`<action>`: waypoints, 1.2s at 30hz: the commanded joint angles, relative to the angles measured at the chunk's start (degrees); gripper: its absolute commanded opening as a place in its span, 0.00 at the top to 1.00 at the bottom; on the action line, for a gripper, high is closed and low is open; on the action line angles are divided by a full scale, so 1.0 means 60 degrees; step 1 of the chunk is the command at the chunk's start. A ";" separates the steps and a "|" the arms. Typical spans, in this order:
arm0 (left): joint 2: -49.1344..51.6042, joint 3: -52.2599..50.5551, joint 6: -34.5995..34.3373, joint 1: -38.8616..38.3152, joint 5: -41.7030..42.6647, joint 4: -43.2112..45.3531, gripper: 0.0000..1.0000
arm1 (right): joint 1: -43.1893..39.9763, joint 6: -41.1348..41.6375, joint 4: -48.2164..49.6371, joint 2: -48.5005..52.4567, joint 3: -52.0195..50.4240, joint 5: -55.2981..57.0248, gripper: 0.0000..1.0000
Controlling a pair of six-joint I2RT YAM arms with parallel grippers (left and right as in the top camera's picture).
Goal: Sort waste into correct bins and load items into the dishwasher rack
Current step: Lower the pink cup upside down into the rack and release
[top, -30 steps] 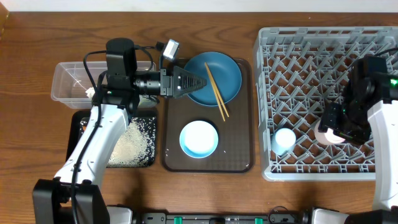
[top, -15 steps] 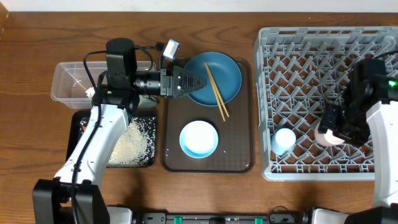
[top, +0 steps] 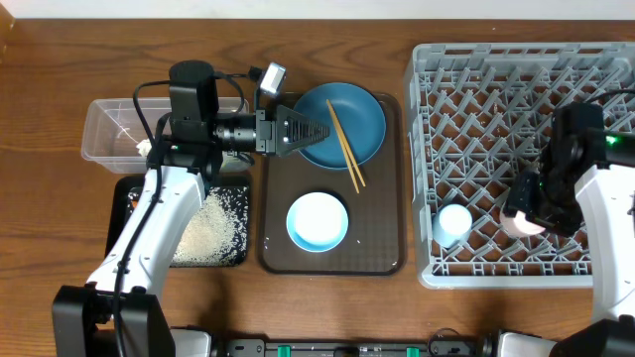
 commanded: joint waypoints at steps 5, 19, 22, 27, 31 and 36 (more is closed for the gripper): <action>0.0000 -0.0033 0.0120 0.0022 0.0055 0.0036 0.04 | -0.0087 -0.0044 0.0106 -0.0007 -0.0244 0.0080 0.56; 0.0000 -0.0033 0.0120 0.0022 0.0055 0.0036 0.04 | -0.0087 -0.0040 -0.0033 -0.0007 -0.0291 0.0084 0.47; 0.0000 -0.0033 0.0120 0.0022 0.0055 0.0036 0.04 | -0.0087 -0.0040 -0.0047 -0.0007 -0.0291 0.0080 0.25; 0.0000 -0.0029 0.0120 0.0022 0.0055 0.0036 0.04 | -0.0087 -0.0040 -0.0044 -0.0007 -0.0291 0.0062 0.12; 0.0000 -0.0033 0.0120 0.0022 0.0055 0.0036 0.04 | -0.0087 -0.0047 -0.0033 -0.0007 -0.0284 -0.0004 0.11; 0.0000 -0.0029 0.0120 0.0022 0.0055 0.0036 0.04 | -0.0087 -0.0678 -0.0266 -0.0007 0.0408 -0.0685 0.10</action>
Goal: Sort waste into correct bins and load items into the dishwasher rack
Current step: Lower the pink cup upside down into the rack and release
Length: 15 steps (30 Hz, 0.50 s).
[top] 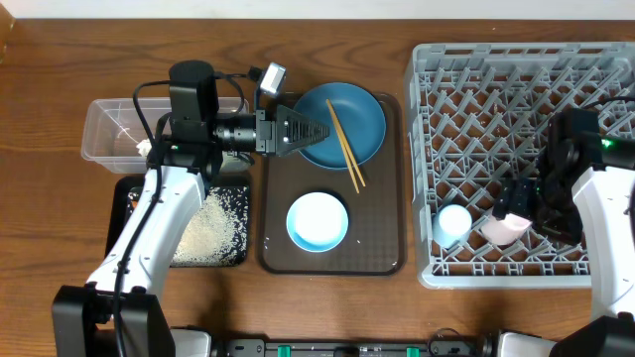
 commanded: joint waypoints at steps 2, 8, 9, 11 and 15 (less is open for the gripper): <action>0.0000 -0.0029 0.0120 0.0022 0.0051 0.0036 0.04 | -0.0055 -0.1151 -0.0386 -0.0007 0.1180 -0.1137 0.10; 0.0000 -0.0029 0.0120 0.0022 0.0051 0.0040 0.03 | -0.0051 -0.3457 -0.0947 -0.0025 0.2463 -0.4441 0.01; 0.0000 -0.0029 0.0120 0.0022 0.0051 0.0036 0.04 | -0.0051 -0.3705 -0.0958 -0.0029 0.2492 -0.5100 0.01; 0.0000 -0.0029 0.0124 0.0022 0.0051 0.0036 0.04 | -0.0051 -0.4058 -0.0998 -0.0025 0.2484 -0.6131 0.01; 0.0000 -0.0033 0.0120 0.0022 0.0051 0.0036 0.04 | -0.0022 -0.4105 -0.1115 -0.0022 0.2448 -0.7133 0.01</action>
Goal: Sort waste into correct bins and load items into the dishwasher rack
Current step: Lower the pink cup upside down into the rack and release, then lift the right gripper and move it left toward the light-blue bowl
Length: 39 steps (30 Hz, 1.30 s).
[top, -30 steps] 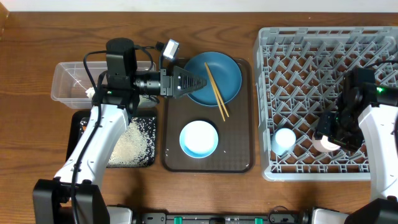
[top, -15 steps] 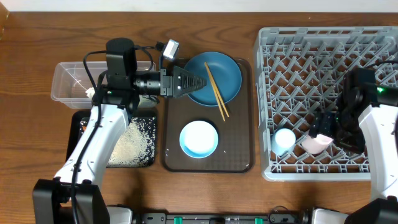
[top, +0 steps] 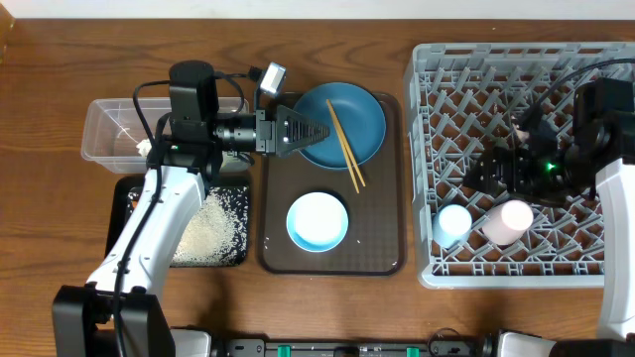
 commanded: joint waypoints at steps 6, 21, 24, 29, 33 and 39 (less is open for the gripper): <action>0.0000 -0.0029 0.0106 0.0022 0.0055 0.0036 0.04 | 0.0251 -0.0652 -0.0153 -0.0040 0.0109 -0.1435 0.21; 0.0000 -0.0029 0.0036 0.0022 -0.0736 0.0036 0.02 | 0.0841 -0.0710 -0.0514 -0.0040 0.0102 -0.0623 0.30; 0.0000 -0.0029 0.0288 0.0022 -0.0499 0.0029 0.02 | 0.1060 -0.0721 -0.0514 -0.0040 0.0102 -0.0627 0.30; 0.0000 -0.0029 0.0288 0.0066 -0.0350 -0.0455 0.02 | 0.1679 -0.0718 -0.0484 -0.0040 0.0102 -0.0736 0.30; 0.0000 -0.0029 0.0331 0.0375 -0.0364 -0.1184 0.02 | 0.2470 -0.0707 -0.0302 -0.0040 0.0106 -0.0732 0.31; -0.0004 -0.0029 0.1290 0.1005 -0.0335 -0.2583 0.02 | 0.3570 -0.0255 0.0197 -0.0040 0.0106 -0.0732 0.33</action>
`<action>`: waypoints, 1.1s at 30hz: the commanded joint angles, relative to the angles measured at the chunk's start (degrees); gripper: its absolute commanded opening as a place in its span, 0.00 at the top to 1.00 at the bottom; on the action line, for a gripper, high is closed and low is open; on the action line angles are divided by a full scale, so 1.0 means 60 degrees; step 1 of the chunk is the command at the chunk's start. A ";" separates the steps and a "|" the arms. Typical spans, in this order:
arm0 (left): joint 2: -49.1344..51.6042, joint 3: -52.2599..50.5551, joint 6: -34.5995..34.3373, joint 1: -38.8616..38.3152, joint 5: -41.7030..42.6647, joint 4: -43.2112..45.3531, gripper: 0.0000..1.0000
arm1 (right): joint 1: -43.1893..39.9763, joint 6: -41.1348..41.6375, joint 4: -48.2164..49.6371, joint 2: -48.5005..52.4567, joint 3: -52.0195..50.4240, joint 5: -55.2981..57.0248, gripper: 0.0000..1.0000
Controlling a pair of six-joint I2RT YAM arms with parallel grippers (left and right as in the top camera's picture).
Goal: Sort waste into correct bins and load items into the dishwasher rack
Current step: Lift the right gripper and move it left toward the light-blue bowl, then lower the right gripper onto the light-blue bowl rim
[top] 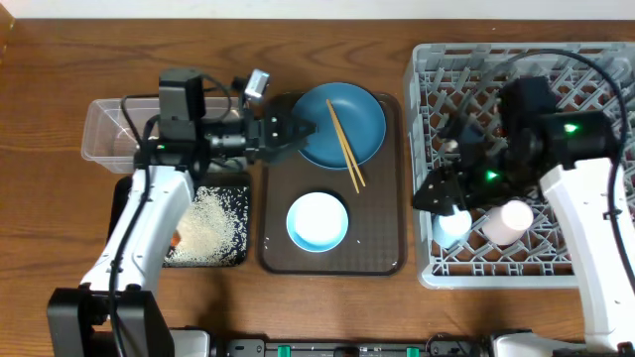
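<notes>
A brown tray [273, 253] holds a blue plate [362, 114] with two chopsticks [344, 147] across it and a small white-and-blue bowl [317, 220]. My left gripper [301, 136] hovers at the plate's left rim, its fingers slightly spread and empty. The grey dishwasher rack [526, 69] on the right holds a light blue cup [456, 225] and a pale pink cup [513, 220] lying beside it. Above the rack's left side, my right gripper [433, 195] is open and holds nothing.
A clear plastic bin [104, 129] stands at the far left. In front of it is a black bin [233, 260] with white crumbly waste [208, 228]. The right arm [585, 208] spans the rack's front right.
My right gripper has moved left from over the pink cup to the rack's left side near the blue cup. My left arm has shifted; its gripper has drawn back slightly left and looks spread.
My right gripper was low in the rack's front right with the pink cup. Then the cup lay tilted in the rack and the gripper was apart from it. The gripper then stood above the rack, and now over its left side. The left arm stayed still until now.
</notes>
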 commanded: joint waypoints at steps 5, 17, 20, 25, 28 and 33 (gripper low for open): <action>-0.0004 -0.0029 0.2320 0.0561 0.0113 -0.2007 0.02 | 0.1337 0.0852 0.0831 -0.0036 0.0102 -0.0098 0.33; -0.0004 -0.0029 0.4696 0.0627 -0.3195 -0.5690 0.02 | 0.3614 0.2386 0.2277 -0.0029 0.0102 0.1005 0.37; -0.0004 -0.0025 0.4710 0.0630 -0.3861 -0.5748 0.02 | 0.4288 0.2412 0.2656 -0.0022 0.0102 0.1020 0.37; -0.0015 0.0197 0.4448 0.0943 -0.3887 -0.5650 0.01 | 0.5286 0.3716 0.3220 0.0073 0.0102 0.2313 0.39; -0.0204 0.0783 0.4382 0.1494 -0.3883 -0.5748 0.01 | 0.5887 0.4069 0.3508 0.0321 0.0102 0.3060 0.39; -0.1078 0.2076 0.4382 0.2364 -0.3942 -0.6553 0.01 | 0.6615 0.4073 0.4080 0.1035 0.0102 0.3483 0.38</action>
